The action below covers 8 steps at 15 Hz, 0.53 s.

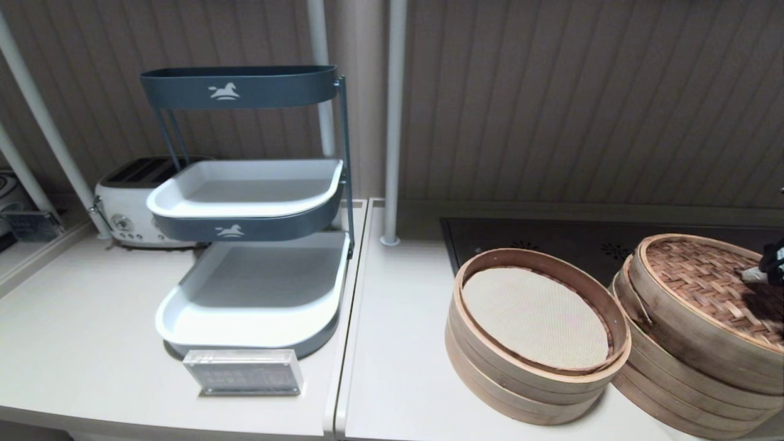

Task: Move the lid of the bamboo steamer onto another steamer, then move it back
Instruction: Put the steamer

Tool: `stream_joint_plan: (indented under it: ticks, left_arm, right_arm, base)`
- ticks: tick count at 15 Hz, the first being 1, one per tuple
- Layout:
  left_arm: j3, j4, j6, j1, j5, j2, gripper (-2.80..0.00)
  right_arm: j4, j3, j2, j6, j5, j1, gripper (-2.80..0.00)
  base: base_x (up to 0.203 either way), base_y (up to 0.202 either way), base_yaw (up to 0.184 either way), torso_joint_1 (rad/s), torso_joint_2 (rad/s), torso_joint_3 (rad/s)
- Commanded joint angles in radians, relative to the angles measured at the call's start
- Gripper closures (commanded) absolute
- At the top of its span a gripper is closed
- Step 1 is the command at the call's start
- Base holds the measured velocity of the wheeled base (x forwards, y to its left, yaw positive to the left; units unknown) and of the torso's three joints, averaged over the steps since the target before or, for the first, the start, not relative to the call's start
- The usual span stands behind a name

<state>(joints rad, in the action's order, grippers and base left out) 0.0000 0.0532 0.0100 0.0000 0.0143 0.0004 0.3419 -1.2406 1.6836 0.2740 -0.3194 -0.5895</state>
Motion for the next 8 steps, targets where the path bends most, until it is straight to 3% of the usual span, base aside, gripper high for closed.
stream_joint_plan:
  ticks: [1, 8]
  left_arm:
    - [0.028, 0.001, 0.001, 0.0, 0.0, -0.003, 0.0]
    - [0.028, 0.0, -0.001, 0.0, 0.0, -0.003, 0.0]
  right_arm:
    - [0.003, 0.007, 0.001, 0.002, -0.001, 0.0, 0.0]
    - [0.002, 0.009, -0.007, 0.005, -0.004, 0.007, 0.0]
  base:
    - [0.0, 0.0, 0.0, 0.0, 0.0, 0.0]
    - [0.0, 0.0, 0.0, 0.0, 0.0, 0.0]
